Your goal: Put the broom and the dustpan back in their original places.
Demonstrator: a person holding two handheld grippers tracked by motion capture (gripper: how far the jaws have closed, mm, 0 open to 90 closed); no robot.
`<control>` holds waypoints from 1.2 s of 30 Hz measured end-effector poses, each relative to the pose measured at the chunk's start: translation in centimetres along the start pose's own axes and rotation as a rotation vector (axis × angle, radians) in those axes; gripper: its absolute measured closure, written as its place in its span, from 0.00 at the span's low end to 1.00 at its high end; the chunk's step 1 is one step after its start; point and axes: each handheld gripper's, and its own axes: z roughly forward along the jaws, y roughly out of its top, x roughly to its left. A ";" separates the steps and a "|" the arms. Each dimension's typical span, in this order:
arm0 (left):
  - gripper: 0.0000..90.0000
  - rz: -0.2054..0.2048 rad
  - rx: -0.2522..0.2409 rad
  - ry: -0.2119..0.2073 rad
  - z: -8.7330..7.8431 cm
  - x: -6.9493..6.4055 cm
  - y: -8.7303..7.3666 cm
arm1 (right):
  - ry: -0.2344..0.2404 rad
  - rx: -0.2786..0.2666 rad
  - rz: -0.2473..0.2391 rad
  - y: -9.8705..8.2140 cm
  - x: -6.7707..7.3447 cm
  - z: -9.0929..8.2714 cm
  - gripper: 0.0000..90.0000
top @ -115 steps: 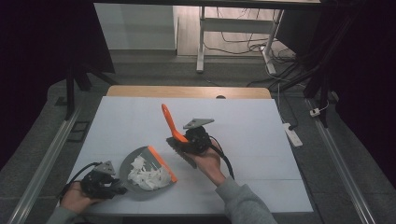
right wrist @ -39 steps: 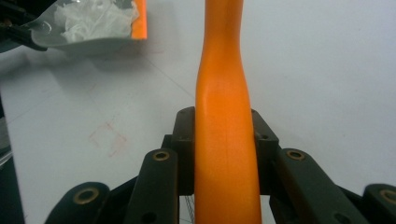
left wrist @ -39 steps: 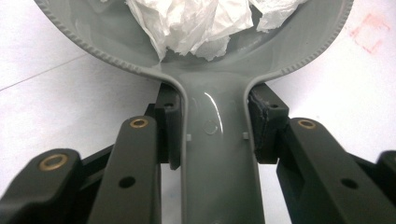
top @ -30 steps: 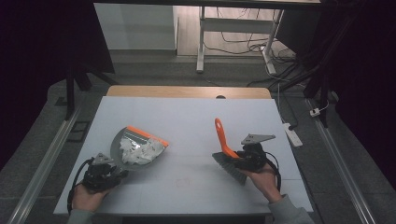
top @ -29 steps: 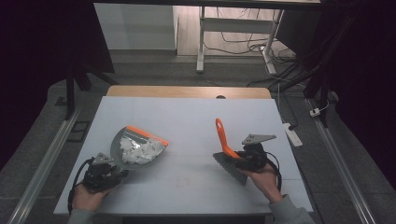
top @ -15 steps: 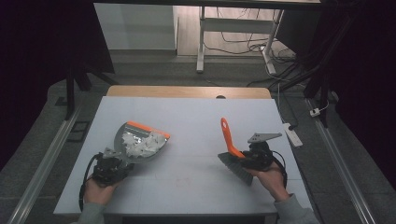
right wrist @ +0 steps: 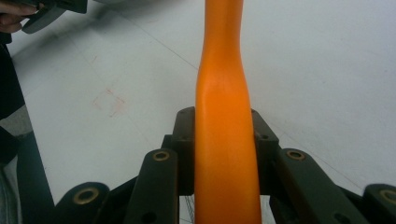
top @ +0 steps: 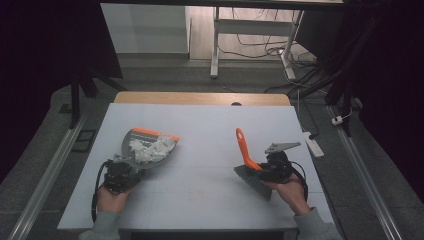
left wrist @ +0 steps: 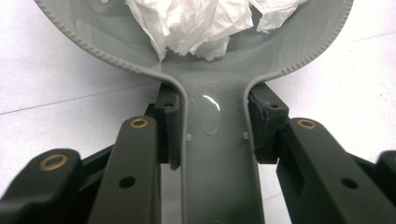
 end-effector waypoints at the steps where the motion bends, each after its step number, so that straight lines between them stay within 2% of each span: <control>1: 0.69 -0.003 -0.001 0.004 0.1 0.0 0.1 | 0.001 0.000 0.000 0.0 0.0 -0.1 0.78; 6: 0.69 -0.042 0.002 0.014 0.9 -0.1 0.4 | 0.003 -0.003 -0.001 0.1 0.0 -0.2 0.78; 13: 0.69 -0.059 0.013 0.030 1.7 -0.6 0.6 | 0.003 0.029 0.012 -0.2 -0.3 0.7 0.78; 18: 0.69 -0.087 0.010 0.032 2.2 -0.6 0.7 | -0.013 0.044 0.031 -0.6 -0.9 1.1 0.78; 24: 0.68 -0.095 0.021 0.042 2.6 -0.7 0.8 | -0.030 0.061 0.061 -1.1 -1.9 1.5 0.78; 36: 0.68 -0.107 0.027 0.051 3.2 -0.7 0.9 | -0.041 0.053 0.119 -1.4 -3.2 1.6 0.77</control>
